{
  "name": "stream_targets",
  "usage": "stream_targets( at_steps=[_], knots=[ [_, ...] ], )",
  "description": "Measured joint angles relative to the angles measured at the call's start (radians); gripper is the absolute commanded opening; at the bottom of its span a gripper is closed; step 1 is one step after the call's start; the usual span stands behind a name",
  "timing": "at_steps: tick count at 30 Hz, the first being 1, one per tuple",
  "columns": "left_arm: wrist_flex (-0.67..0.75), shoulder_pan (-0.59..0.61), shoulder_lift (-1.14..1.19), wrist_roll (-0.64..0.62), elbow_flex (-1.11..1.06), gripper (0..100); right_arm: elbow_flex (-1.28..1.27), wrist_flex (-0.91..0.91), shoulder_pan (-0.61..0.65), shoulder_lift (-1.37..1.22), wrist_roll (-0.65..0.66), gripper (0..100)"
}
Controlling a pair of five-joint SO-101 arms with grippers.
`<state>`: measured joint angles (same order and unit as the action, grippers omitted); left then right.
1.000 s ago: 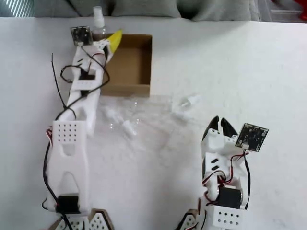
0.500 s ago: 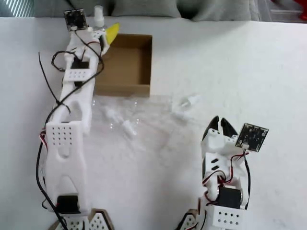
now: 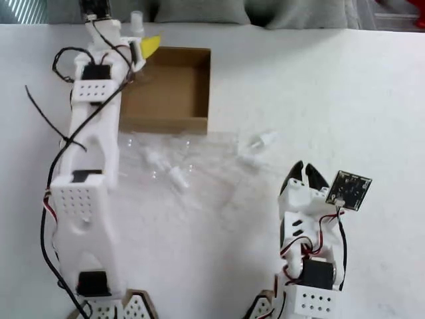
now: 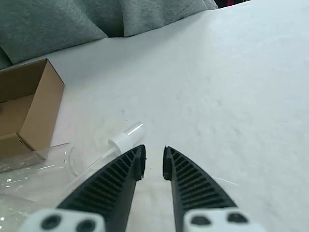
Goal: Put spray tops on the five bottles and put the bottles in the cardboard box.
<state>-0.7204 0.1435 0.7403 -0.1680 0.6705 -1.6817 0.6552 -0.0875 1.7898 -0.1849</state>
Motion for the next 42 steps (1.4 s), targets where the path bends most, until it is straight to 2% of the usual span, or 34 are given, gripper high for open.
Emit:
stream_targets(
  at_steps=[20, 26, 31, 36, 42],
  knots=[
    [-0.818, 0.018, -0.407, 0.005, 0.000, 38, 0.000, 0.000, 0.000, 0.000, 0.000, 4.9],
    [-1.031, 0.025, -0.499, 0.160, 0.000, 38, 0.000, 0.000, 0.000, 0.000, 0.000, 4.9],
    [-1.056, 0.087, -0.592, 0.256, -0.077, 38, 0.000, 0.000, 0.000, 0.000, 0.000, 4.9],
    [-1.053, 0.095, -0.753, 0.347, -0.315, 38, 0.000, 0.000, 0.000, 0.000, 0.000, 4.9],
    [-0.898, 0.095, -0.974, 0.358, -0.687, 38, 0.000, 0.000, 0.000, 0.000, 0.000, 4.9]
  ],
)
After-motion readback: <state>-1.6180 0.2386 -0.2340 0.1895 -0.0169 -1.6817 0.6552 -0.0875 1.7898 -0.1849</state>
